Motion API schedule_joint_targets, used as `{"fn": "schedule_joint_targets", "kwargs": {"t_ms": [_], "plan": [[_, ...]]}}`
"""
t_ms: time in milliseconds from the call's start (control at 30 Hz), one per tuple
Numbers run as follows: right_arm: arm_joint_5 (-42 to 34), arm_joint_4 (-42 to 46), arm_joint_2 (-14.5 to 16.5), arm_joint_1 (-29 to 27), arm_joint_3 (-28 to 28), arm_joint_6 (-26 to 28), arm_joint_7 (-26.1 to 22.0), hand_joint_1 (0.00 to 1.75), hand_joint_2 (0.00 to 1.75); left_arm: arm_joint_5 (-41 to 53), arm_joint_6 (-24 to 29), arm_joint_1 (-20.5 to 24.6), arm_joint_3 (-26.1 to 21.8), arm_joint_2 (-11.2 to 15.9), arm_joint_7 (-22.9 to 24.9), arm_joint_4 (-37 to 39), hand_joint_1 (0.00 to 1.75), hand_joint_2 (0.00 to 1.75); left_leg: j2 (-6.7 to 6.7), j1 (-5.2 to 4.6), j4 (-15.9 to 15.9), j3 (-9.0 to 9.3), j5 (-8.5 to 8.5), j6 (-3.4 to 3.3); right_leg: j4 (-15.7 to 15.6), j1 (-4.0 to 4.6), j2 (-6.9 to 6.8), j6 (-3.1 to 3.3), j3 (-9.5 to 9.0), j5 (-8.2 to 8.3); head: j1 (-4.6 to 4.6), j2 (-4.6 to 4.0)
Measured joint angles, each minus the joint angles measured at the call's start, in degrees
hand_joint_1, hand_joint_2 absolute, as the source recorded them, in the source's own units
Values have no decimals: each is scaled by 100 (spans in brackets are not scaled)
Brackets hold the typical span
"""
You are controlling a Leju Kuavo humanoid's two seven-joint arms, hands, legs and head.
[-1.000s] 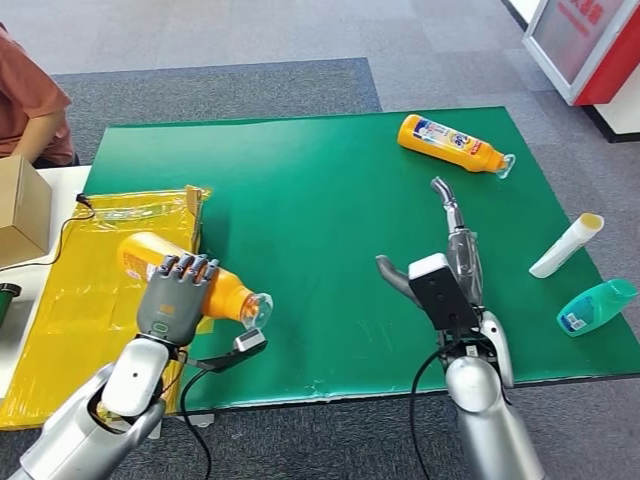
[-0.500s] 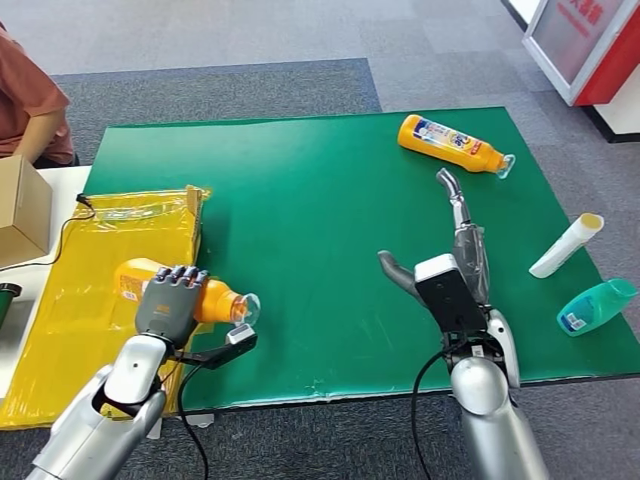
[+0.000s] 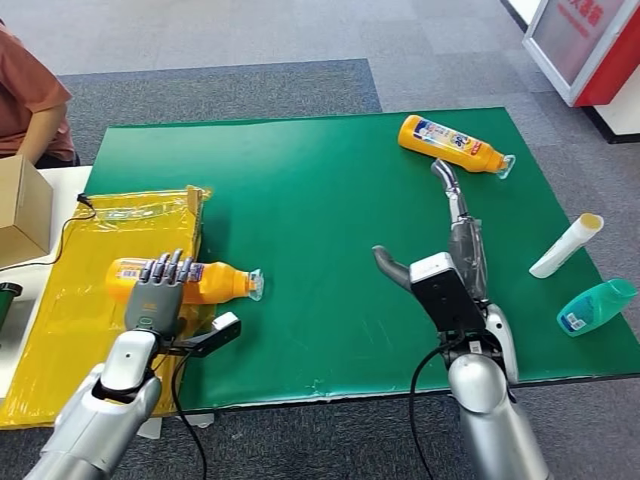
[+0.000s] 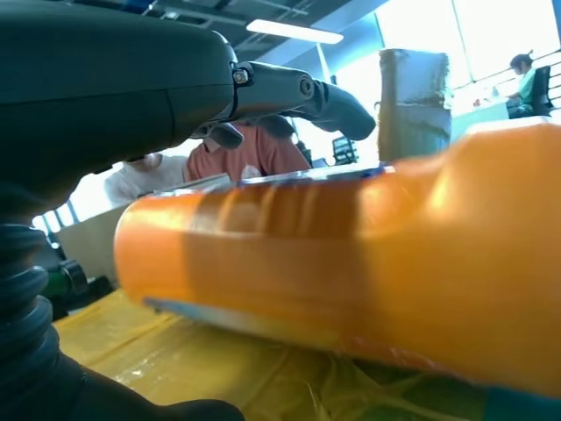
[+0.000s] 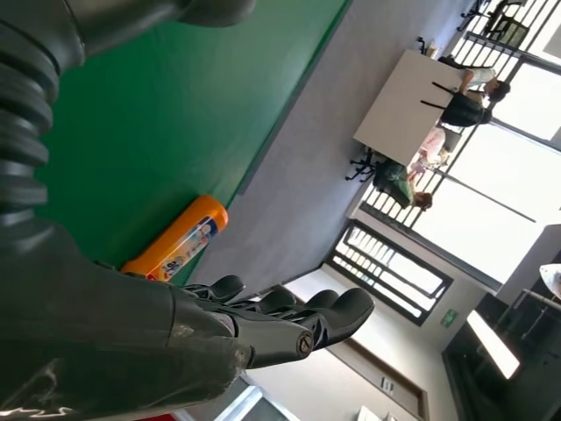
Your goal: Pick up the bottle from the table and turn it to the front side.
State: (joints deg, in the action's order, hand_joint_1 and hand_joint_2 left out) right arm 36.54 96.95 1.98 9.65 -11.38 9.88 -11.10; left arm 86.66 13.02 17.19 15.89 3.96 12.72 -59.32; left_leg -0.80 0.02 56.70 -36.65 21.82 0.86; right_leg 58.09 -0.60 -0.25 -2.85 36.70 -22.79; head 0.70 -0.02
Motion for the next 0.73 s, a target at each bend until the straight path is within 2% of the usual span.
{"fn": "schedule_joint_targets", "kwargs": {"t_ms": [200,367,467,567,667,733], "plan": [[14,39,-28,-86,-12,52,0,0,175,-568,167,-128,-211,-135,-344,-154,0,175,0,0,0,-1,2,-2,0,0,0,-1,0,-1,0,0],[50,116,-73,-199,-10,111,0,0,175,-1543,125,-343,-331,-205,-824,-768,0,175,0,0,0,-1,3,-1,0,0,0,0,2,-1,0,0],[79,192,-109,-324,-8,166,-9,0,175,-2517,123,-573,-351,-239,-1289,-1491,0,175,0,0,0,-2,3,-1,0,0,0,-1,1,-1,1,0],[101,248,-152,-444,-4,219,-63,0,175,-4000,-18,-835,-349,-281,-1998,-2355,0,175,0,0,0,-2,8,-4,-1,0,1,-2,1,-3,1,0],[45,268,-191,-514,-1,234,-129,0,175,-5534,-492,-1067,-345,-294,-2623,-3127,0,175,0,0,0,-2,13,-8,-2,-1,0,-4,0,-5,1,0],[-48,272,-209,-535,-1,194,-163,0,175,-6141,-830,-1174,-345,-277,-2831,-3430,0,175,0,0,0,-2,15,-8,-2,0,1,-4,0,-5,1,0]]}}
